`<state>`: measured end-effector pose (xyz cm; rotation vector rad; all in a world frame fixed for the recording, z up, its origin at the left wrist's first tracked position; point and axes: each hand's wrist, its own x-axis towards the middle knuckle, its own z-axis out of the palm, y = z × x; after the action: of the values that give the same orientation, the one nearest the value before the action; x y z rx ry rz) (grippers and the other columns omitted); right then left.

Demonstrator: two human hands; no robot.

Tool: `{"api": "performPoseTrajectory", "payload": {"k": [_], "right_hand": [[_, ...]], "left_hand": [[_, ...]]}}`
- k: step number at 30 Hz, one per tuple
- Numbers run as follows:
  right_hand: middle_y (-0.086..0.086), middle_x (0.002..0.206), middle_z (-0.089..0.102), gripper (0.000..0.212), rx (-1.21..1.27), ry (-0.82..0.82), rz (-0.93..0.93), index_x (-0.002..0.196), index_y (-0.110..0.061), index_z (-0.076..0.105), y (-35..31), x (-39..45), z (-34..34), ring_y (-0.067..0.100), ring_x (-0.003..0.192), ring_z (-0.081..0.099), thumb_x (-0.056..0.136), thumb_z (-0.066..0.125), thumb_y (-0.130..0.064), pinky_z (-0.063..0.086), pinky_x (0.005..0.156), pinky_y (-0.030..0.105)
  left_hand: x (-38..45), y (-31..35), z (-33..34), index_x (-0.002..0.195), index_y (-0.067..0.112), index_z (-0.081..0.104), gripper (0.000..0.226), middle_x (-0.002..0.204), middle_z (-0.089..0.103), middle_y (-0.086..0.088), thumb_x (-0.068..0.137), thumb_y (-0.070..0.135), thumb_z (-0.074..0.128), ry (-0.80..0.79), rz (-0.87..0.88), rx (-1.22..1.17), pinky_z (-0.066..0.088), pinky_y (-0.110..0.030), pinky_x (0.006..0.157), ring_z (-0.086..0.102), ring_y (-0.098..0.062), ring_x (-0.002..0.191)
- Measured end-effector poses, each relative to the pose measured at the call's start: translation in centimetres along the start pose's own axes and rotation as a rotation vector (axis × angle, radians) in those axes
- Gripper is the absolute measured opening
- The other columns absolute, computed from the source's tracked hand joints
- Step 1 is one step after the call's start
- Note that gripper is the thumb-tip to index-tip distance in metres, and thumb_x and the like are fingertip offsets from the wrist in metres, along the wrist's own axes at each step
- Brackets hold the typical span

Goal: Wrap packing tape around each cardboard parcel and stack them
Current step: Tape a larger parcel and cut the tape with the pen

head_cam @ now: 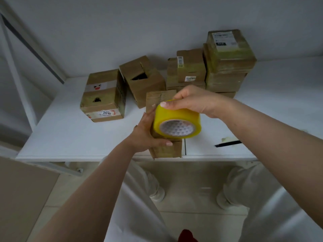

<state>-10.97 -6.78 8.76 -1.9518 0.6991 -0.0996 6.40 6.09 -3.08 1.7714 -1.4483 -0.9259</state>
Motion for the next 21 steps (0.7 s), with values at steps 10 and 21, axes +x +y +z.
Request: {"api": "performPoseTrajectory", "payload": {"k": [10,21], "right_hand": [[0.014,0.080,0.071,0.060,-0.081,0.106,0.177,0.087,0.002,0.072,7.5,-1.2,-1.0,0.018,0.070,0.066,0.072,0.074,-0.056,0.051,0.070,0.030],[0.010,0.080,0.071,0.053,0.040,0.113,0.161,0.084,-0.003,0.072,9.2,-1.1,0.2,0.021,0.075,0.068,0.074,0.073,-0.055,0.053,0.069,0.032]], "left_hand": [[-0.3,1.1,0.0,0.146,0.054,0.006,0.123,0.155,-0.001,0.032,0.045,0.088,0.067,-0.009,-0.066,0.191,0.017,-0.057,0.118,0.002,-0.014,0.150],[0.9,6.6,2.0,0.151,0.044,-0.011,0.133,0.158,-0.028,0.014,0.048,0.085,0.064,-0.040,-0.131,0.646,-0.004,-0.070,0.109,-0.035,-0.026,0.141]]}}
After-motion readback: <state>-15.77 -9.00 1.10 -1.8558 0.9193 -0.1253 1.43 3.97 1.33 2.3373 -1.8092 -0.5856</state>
